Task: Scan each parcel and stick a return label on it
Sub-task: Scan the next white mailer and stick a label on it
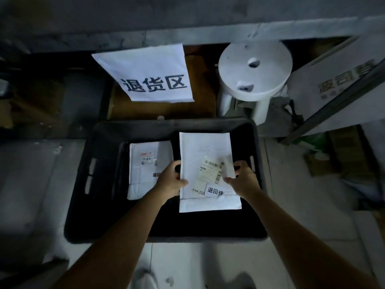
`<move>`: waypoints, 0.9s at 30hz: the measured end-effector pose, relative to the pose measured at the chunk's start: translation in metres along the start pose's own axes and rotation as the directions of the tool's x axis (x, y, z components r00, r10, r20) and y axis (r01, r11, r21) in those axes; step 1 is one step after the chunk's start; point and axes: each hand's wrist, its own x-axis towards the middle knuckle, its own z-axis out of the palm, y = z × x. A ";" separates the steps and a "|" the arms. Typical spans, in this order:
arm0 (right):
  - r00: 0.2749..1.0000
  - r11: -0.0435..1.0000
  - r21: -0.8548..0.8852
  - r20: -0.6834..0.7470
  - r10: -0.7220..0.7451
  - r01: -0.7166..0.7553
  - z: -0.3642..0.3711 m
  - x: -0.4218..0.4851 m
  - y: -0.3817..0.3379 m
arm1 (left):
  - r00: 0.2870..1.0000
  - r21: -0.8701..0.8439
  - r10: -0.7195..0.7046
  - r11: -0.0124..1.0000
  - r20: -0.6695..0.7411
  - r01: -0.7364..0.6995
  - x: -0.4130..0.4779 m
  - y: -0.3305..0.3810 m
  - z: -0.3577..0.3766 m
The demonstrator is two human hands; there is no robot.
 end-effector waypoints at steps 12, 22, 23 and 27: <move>0.991 0.991 -0.005 -0.035 0.131 -0.132 0.059 0.073 0.049 | 0.999 0.133 -0.036 0.991 0.029 0.032 0.093 -0.046 0.031; 0.958 0.949 0.183 0.173 0.227 -0.258 0.044 0.063 0.031 | 0.994 0.209 -0.091 0.975 0.053 0.078 0.080 -0.037 0.013; 0.966 0.968 0.117 0.161 0.200 -0.220 0.037 0.056 0.024 | 0.997 0.274 -0.062 0.961 0.048 0.046 0.070 -0.030 0.008; 0.984 0.995 -0.058 0.151 0.092 -0.084 -0.010 0.017 -0.019 | 0.997 0.489 0.051 0.869 0.063 -0.076 0.020 0.021 -0.022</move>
